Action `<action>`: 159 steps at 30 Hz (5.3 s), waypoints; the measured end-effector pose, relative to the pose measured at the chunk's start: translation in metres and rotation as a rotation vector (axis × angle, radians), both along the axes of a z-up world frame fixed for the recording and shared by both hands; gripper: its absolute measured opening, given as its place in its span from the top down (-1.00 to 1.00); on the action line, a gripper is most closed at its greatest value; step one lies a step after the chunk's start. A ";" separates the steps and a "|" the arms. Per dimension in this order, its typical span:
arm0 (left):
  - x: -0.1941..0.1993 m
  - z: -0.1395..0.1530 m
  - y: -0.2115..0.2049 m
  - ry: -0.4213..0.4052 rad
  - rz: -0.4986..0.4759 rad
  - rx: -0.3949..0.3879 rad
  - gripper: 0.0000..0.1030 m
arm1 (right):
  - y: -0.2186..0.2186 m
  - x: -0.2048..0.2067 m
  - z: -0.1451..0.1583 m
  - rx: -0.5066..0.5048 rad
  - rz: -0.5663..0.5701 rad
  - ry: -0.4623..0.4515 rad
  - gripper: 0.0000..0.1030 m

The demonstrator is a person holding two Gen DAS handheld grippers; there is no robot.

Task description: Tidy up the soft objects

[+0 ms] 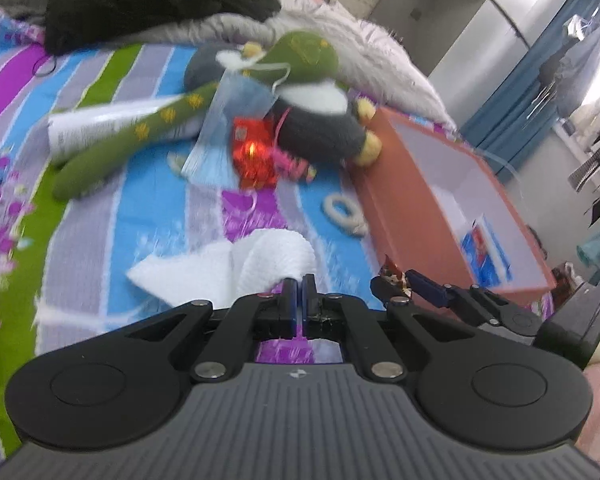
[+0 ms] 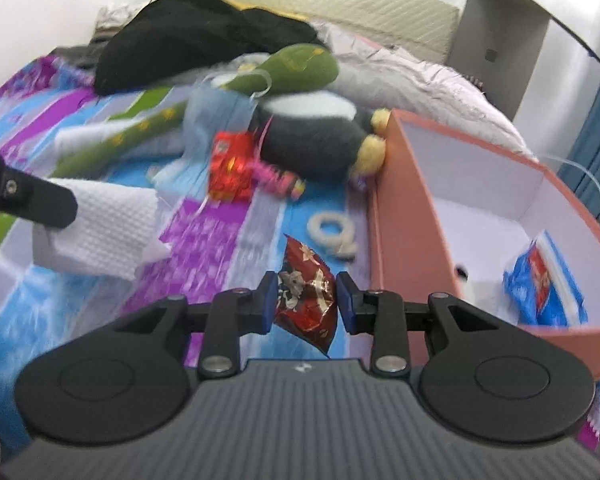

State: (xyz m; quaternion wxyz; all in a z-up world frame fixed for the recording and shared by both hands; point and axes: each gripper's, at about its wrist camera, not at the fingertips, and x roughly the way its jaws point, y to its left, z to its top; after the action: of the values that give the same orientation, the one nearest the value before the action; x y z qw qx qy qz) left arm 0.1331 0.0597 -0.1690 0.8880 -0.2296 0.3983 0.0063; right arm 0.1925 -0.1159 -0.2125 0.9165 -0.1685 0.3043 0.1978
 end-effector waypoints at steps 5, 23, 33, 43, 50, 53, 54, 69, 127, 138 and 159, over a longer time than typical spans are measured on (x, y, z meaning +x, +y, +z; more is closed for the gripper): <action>-0.005 -0.021 0.005 0.078 0.037 0.035 0.94 | -0.002 -0.014 -0.016 -0.018 0.032 0.036 0.30; 0.014 -0.075 0.026 0.280 0.105 0.069 0.06 | -0.015 -0.009 -0.032 0.156 0.032 0.152 -0.10; 0.025 -0.082 0.013 0.288 0.099 0.122 0.06 | -0.013 -0.006 -0.043 0.161 0.037 0.206 0.31; 0.039 -0.088 -0.017 0.284 -0.001 0.244 0.70 | -0.011 -0.008 -0.043 0.133 0.036 0.201 0.44; 0.043 -0.081 -0.023 0.258 -0.026 0.255 0.92 | -0.016 -0.009 -0.036 0.148 0.032 0.196 0.51; 0.042 -0.067 -0.021 0.229 -0.014 0.251 0.92 | -0.020 -0.009 -0.028 0.171 0.027 0.187 0.51; 0.042 -0.061 -0.020 0.216 -0.009 0.247 0.92 | -0.021 -0.008 -0.024 0.184 0.025 0.182 0.51; 0.052 0.053 -0.029 -0.018 -0.017 0.208 0.92 | -0.055 0.008 0.081 0.328 0.011 0.010 0.51; 0.216 0.066 -0.190 0.004 -0.369 0.219 0.11 | -0.206 0.111 0.088 0.297 -0.307 0.121 0.19; 0.161 0.123 -0.166 -0.175 -0.309 0.233 0.11 | -0.189 0.072 0.133 0.384 -0.244 -0.031 0.19; 0.070 0.122 -0.095 -0.191 -0.188 0.256 0.11 | -0.121 0.009 0.134 0.410 -0.129 -0.062 0.19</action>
State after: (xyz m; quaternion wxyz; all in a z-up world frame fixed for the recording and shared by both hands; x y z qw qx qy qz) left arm 0.2032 -0.0353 -0.0469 0.9404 -0.0761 0.3280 -0.0482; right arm 0.2018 -0.2369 -0.0789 0.9511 0.0355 0.2397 0.1914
